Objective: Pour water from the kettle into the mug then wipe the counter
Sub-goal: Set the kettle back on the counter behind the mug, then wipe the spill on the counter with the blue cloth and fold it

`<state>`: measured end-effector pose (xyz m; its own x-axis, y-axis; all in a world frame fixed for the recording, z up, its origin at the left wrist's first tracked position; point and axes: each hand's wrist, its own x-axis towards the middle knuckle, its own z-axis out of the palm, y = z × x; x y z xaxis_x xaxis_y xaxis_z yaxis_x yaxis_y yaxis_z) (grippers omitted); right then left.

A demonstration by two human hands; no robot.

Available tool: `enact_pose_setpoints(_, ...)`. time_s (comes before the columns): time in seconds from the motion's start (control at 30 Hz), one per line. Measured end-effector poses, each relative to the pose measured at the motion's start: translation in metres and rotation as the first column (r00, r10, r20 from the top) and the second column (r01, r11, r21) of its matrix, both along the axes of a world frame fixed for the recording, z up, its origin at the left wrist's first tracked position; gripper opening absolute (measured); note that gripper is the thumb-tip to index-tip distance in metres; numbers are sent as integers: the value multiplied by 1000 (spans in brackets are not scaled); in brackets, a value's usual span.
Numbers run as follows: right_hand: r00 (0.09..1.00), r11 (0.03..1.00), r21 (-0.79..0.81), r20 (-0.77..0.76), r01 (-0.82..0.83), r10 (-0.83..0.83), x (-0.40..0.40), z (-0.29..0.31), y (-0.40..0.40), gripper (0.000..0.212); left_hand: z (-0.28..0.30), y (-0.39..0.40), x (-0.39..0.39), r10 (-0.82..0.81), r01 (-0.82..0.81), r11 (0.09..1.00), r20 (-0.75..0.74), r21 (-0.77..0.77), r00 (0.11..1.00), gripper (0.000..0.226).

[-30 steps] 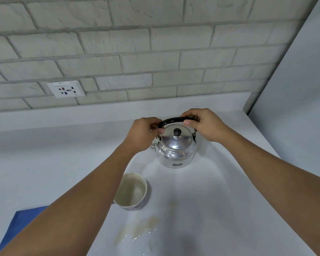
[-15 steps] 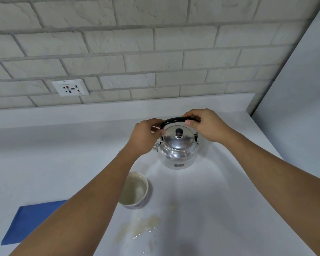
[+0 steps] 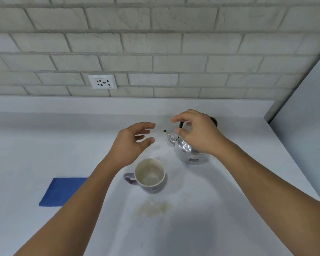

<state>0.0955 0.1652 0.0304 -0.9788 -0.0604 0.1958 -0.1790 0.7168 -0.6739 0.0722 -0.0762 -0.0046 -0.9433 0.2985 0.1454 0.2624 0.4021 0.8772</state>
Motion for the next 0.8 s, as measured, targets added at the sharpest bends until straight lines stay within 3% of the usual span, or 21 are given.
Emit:
enact_pose_setpoints(0.2, 994, 984, -144, 31, -103, 108, 27, -1, -81, 28, 1, -74, 31, 10, -8, 998, 34, -54, 999, 38)
enact_pose_setpoints(0.43, 962, 952, -292, 217, -97, 165, 48, -30, -177, 32, -25, -173, 49, 62, -33, 982, 151, -186, 987, 41)
enact_pose_setpoints(0.67, 914, 986, -153, 386, -69, 124, 46, -92, -250, 48, -74, -261, 43, 181, -76, 856, 160, -511, 970, 44)
enact_pose_setpoints(0.8, 900, 997, -39, 429, -65, 76, 39, -126, -271, 57, -93, -282, 38, 158, -37, 825, 167, -564, 973, 52)
